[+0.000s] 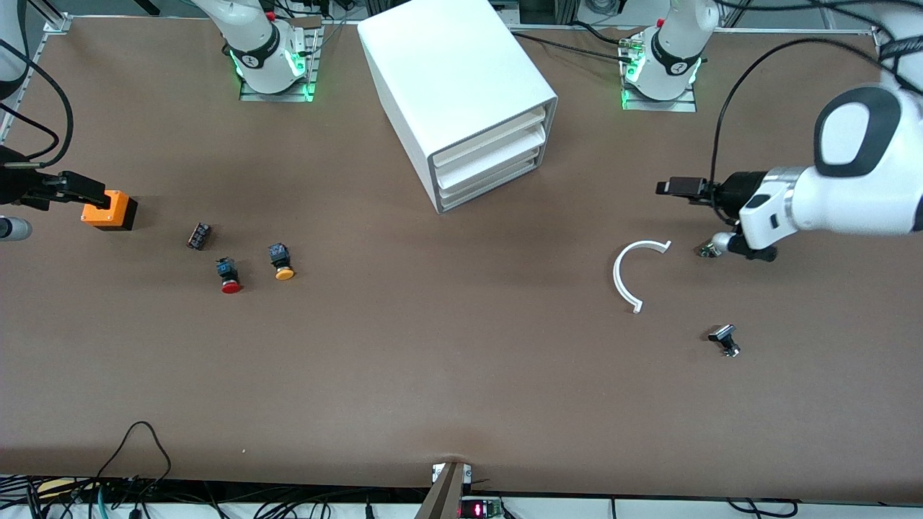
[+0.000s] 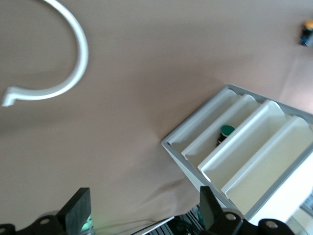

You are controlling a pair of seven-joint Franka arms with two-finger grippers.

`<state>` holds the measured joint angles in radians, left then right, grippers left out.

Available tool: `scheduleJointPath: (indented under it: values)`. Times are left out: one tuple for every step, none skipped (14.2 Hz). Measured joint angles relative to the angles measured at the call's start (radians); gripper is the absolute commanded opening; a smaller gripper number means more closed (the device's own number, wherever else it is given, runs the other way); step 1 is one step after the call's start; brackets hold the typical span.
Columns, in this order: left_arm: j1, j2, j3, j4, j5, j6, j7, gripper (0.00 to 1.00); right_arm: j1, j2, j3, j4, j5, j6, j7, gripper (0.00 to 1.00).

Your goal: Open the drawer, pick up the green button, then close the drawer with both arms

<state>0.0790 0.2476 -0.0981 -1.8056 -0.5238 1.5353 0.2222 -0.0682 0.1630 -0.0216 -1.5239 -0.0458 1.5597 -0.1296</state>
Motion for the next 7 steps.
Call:
scheduleJointPath:
  values:
    - [-0.001,0.028,-0.001,-0.004,-0.031,0.0,0.043,0.98,0.0,0.001,0.0,0.0,0.0,0.0,0.0,1.0]
    - [-0.003,0.056,-0.004,-0.01,-0.071,0.0,0.091,0.98,0.0,0.001,0.0,0.0,0.0,0.0,0.0,1.0]
    - [-0.008,0.08,-0.01,-0.021,-0.116,0.003,0.137,0.98,0.001,0.002,0.0,0.0,0.0,0.0,0.0,1.0]
    - [-0.018,0.101,-0.02,-0.037,-0.153,0.023,0.178,0.98,0.001,0.003,0.0,0.0,0.0,0.0,0.0,1.0]
    - [-0.029,0.114,-0.039,-0.055,-0.173,0.057,0.205,0.97,0.003,0.003,0.0,0.0,0.0,0.0,0.0,1.0]
    - [-0.036,0.124,-0.072,-0.07,-0.185,0.094,0.22,0.97,0.006,0.003,0.0,0.0,0.0,0.0,0.0,1.0]
    - [-0.044,0.132,-0.107,-0.08,-0.192,0.127,0.222,0.97,0.009,0.004,0.0,0.0,0.0,0.0,0.0,1.0]
